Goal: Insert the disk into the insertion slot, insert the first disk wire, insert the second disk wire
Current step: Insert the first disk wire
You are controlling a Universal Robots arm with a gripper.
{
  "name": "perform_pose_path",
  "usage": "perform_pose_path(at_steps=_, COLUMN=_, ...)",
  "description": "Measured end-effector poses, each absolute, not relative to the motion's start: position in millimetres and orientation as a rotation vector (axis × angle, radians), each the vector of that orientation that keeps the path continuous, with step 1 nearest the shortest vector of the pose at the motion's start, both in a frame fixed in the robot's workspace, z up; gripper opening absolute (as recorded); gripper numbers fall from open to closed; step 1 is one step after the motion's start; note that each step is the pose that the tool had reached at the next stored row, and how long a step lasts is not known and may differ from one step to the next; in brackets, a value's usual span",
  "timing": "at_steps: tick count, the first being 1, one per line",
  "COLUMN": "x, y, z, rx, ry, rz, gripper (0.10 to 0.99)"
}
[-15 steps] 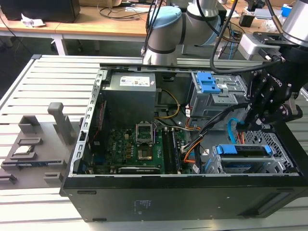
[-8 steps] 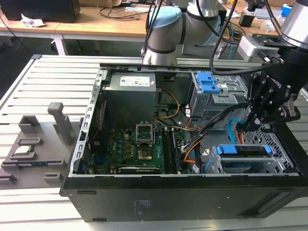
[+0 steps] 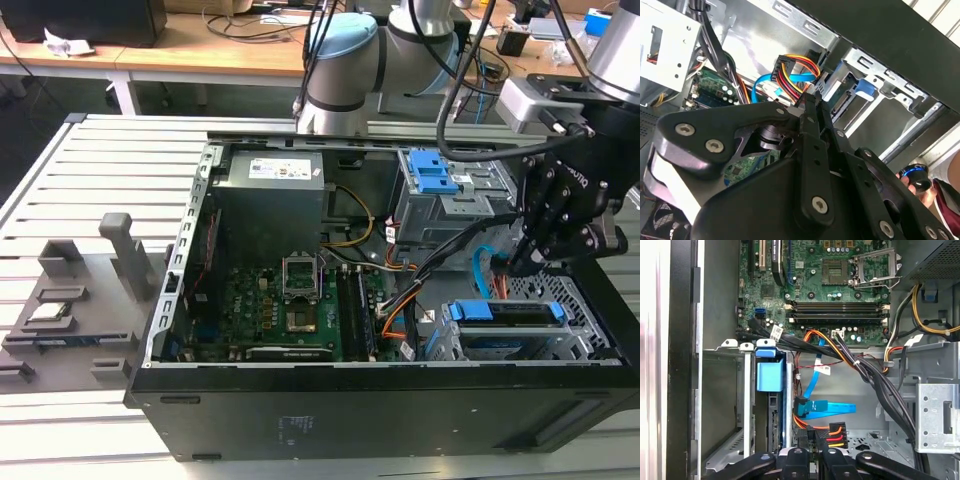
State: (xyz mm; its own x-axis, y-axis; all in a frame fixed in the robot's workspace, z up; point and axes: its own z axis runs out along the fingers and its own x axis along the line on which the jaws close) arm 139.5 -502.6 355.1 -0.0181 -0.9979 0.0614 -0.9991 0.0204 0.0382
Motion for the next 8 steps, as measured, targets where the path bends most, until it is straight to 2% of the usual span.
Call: perform_pose_path(at_steps=8, x=139, y=-516, z=354, rx=2.149, ry=-2.191, rz=0.028, gripper=0.165)
